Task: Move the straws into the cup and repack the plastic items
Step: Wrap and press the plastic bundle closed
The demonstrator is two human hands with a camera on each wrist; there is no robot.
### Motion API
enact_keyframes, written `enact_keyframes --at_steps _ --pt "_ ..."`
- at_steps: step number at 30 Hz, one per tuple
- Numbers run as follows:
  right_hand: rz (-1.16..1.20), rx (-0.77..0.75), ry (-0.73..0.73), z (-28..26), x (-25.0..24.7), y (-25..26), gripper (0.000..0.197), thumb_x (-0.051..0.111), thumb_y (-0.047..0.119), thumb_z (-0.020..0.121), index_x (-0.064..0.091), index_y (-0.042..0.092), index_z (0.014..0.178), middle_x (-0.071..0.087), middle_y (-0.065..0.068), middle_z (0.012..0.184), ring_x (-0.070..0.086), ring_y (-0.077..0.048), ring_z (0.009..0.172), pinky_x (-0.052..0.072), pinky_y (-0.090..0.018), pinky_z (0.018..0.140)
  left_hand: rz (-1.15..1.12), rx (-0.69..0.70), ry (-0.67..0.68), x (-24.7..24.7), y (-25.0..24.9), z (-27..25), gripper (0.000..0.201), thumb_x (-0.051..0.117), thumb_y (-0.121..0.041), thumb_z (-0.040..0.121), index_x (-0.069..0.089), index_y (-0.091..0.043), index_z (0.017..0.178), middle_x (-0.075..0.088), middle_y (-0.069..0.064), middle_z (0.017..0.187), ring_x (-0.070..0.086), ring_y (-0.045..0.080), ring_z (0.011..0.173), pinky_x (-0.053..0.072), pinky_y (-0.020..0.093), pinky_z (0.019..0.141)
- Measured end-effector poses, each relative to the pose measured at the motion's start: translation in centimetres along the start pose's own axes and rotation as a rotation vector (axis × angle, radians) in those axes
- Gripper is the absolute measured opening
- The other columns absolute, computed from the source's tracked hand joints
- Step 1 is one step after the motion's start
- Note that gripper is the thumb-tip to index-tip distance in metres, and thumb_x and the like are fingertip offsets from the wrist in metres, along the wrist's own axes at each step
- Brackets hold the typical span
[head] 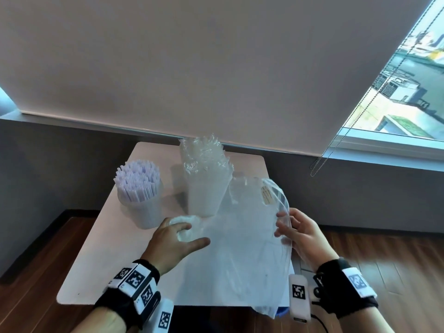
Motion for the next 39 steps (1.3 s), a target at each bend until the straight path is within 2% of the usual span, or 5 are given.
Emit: enact_keyframes --at_steps 9,17,22,27,39 --pt "0.22 -0.15 0.197 -1.8 2.0 6.1 0.048 0.092 0.034 0.061 0.071 0.011 0.098 0.061 -0.014 0.085 0.059 -0.019 0.066 0.047 -0.026 0.064 -0.078 0.033 0.132 0.8 -0.9 -1.0 0.114 0.061 -0.093 0.033 0.062 -0.026 0.126 0.042 -0.013 0.127 0.041 0.005 0.121 0.031 0.021 0.098" --pt "0.193 -0.246 0.061 -0.5 3.3 7.4 0.052 0.088 0.044 0.063 0.073 0.017 0.105 0.067 -0.007 0.09 0.061 -0.017 0.069 0.049 -0.022 0.063 -0.419 0.081 0.269 0.4 -4.7 -1.6 0.011 0.073 -0.027 0.086 0.078 -0.029 0.095 0.073 -0.009 0.108 0.065 -0.002 0.084 0.043 0.022 0.058" --pt "0.052 -0.081 0.154 0.2 4.8 5.4 0.042 0.076 0.03 0.08 0.063 0.02 0.119 0.062 -0.015 0.102 0.063 -0.023 0.078 0.056 -0.038 0.073 -0.64 0.023 0.121 -1.6 -4.2 -0.9 0.017 0.065 -0.011 0.091 0.08 -0.019 0.09 0.075 -0.001 0.105 0.066 0.015 0.094 0.055 0.053 0.069" --pt "0.084 -0.086 0.305 0.3 6.0 6.0 0.052 0.068 0.004 0.084 0.051 0.02 0.131 0.057 -0.014 0.093 0.059 -0.026 0.072 0.054 -0.047 0.079 -0.854 0.008 0.054 -3.4 -4.6 -0.7 0.014 0.064 -0.004 0.088 0.075 -0.007 0.096 0.073 0.007 0.105 0.064 0.014 0.1 0.061 0.045 0.064" --pt "0.047 -0.26 0.156 0.6 6.0 10.1 0.027 0.085 0.012 0.067 0.07 0.016 0.089 0.06 -0.004 0.072 0.057 -0.016 0.06 0.052 -0.03 0.053 -1.001 0.061 0.081 -4.7 -5.8 -0.9 0.025 0.05 0.004 0.096 0.066 -0.009 0.11 0.069 0.003 0.116 0.067 0.024 0.101 0.058 0.056 0.065"
Point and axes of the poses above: each hand's wrist, its own z-axis towards the middle knuckle, its own x-axis out of the palm, y = z × x, the point moved 7 cm from there along z, towards the middle knuckle
